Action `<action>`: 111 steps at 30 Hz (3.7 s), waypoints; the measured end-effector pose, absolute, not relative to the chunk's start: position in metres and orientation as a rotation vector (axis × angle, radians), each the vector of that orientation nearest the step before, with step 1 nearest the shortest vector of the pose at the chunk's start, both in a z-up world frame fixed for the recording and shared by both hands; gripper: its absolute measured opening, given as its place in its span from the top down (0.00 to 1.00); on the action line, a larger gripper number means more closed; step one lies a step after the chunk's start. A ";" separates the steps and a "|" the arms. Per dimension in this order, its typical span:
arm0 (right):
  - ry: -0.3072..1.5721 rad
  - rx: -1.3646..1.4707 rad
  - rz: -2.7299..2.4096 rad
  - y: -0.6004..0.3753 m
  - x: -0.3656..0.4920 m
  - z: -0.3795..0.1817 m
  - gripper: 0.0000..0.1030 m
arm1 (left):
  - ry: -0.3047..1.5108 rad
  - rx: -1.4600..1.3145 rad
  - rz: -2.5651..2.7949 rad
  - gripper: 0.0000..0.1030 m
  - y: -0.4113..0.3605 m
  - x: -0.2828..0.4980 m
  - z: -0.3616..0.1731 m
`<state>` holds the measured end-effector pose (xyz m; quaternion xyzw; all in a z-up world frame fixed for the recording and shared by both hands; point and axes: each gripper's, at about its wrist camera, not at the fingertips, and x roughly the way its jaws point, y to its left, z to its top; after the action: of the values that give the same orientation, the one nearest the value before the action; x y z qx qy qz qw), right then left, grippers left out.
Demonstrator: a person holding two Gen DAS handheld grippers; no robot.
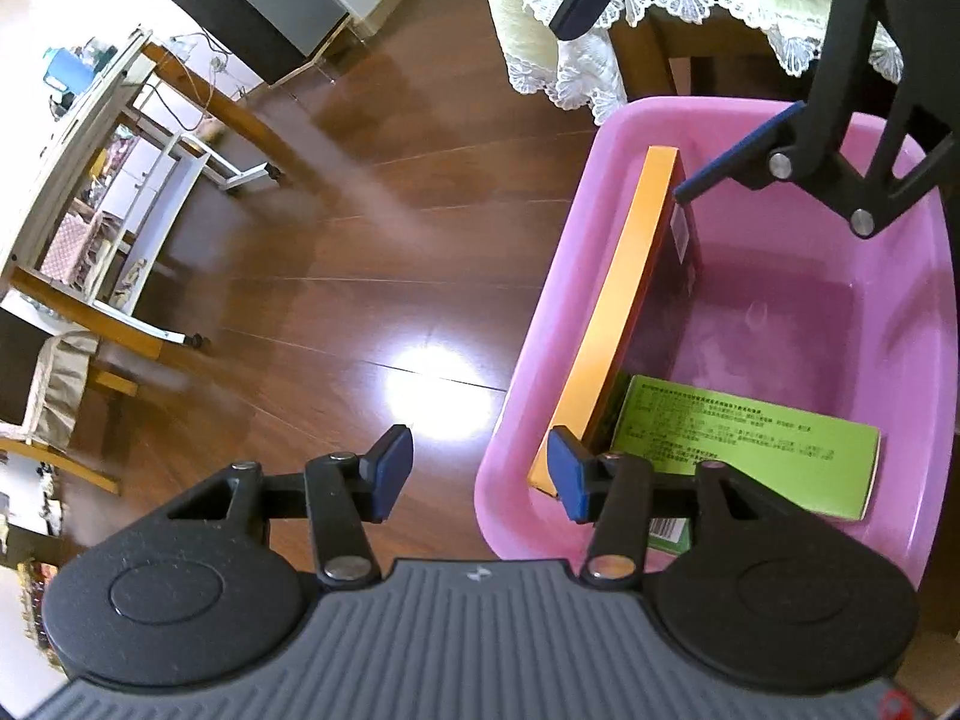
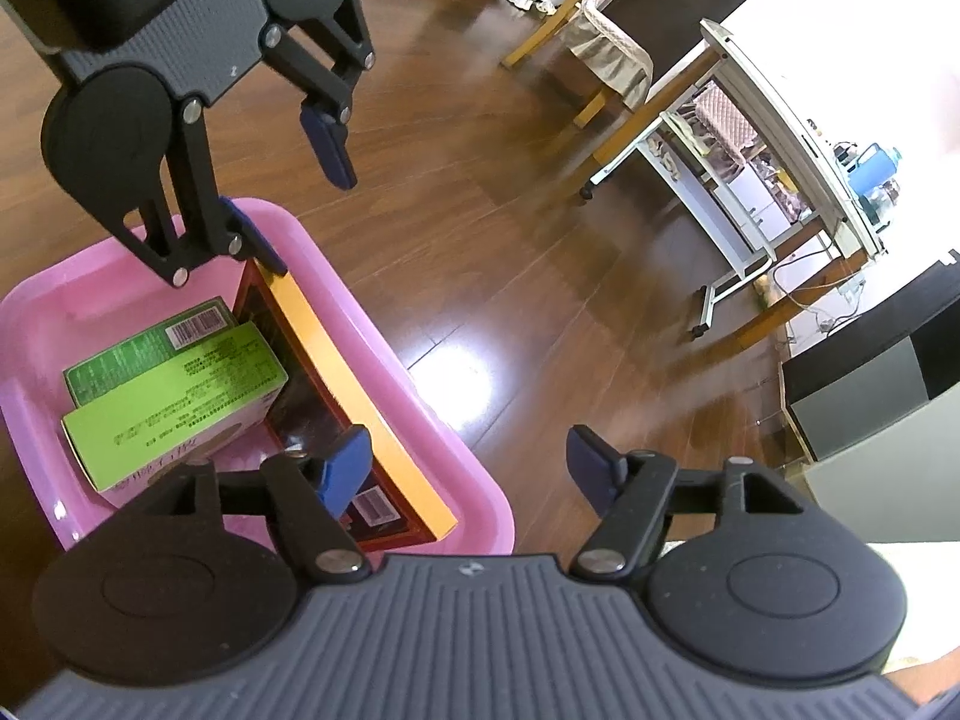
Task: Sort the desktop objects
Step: 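Lift both open grippers away from the package in the tub, then move both tools from the tub back toward the sofa, then reach the right gripper toward the red-and-white battery card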
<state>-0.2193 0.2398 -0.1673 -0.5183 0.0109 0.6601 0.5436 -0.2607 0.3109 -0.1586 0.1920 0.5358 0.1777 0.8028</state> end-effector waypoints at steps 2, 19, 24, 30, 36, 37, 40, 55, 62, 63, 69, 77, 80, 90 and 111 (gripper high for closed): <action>0.040 -1.230 1.553 0.238 -0.218 -0.168 0.32 | 1.147 0.412 0.380 0.47 0.309 -0.261 -0.158; 0.143 -1.182 1.456 0.214 -0.200 -0.162 0.23 | 1.139 0.448 0.317 0.36 0.276 -0.262 -0.155; 0.157 -1.132 1.426 0.205 -0.192 -0.154 0.21 | 1.140 0.459 0.285 0.33 0.263 -0.256 -0.157; 0.143 -1.085 1.387 0.191 -0.186 -0.144 0.17 | 1.132 0.482 0.265 0.21 0.252 -0.247 -0.151; 0.126 -1.061 1.352 0.175 -0.180 -0.140 0.09 | 1.127 0.532 0.257 0.12 0.244 -0.237 -0.143; 0.125 -1.057 1.347 0.172 -0.179 -0.139 0.08 | 1.127 0.540 0.252 0.11 0.242 -0.234 -0.142; 0.104 -1.051 1.325 0.164 -0.176 -0.137 0.03 | 1.132 0.572 0.232 0.08 0.236 -0.227 -0.139; 0.050 -0.885 1.087 0.144 -0.136 -0.107 0.02 | 1.091 0.714 0.158 0.01 0.211 -0.174 -0.119; 0.072 -0.684 0.907 0.125 -0.092 -0.069 0.02 | 1.027 0.768 0.130 0.01 0.196 -0.140 -0.098; 0.063 -0.665 0.883 0.119 -0.085 -0.062 0.02 | 1.013 0.776 0.121 0.01 0.193 -0.134 -0.094; 0.099 -0.573 0.729 0.069 -0.024 -0.027 0.02 | 0.932 0.820 0.036 0.01 0.162 -0.092 -0.074; 0.146 -0.549 0.543 -0.005 0.034 -0.008 0.02 | 0.813 0.954 -0.076 0.01 0.108 -0.034 -0.058; 0.163 -0.563 0.487 -0.029 0.047 -0.011 0.02 | 0.768 0.997 -0.111 0.01 0.089 -0.014 -0.053; 0.288 -0.477 0.320 -0.100 0.107 -0.031 0.02 | 0.635 1.027 -0.205 0.01 0.023 0.070 -0.046; 0.575 -0.086 0.212 -0.170 0.226 -0.080 0.02 | 0.595 0.985 -0.199 0.01 -0.043 0.198 -0.091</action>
<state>0.2261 -0.1695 -0.0796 -0.0425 0.2830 0.1045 0.9525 0.1978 -0.0427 -0.0909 0.4649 0.2811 -0.0939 0.8343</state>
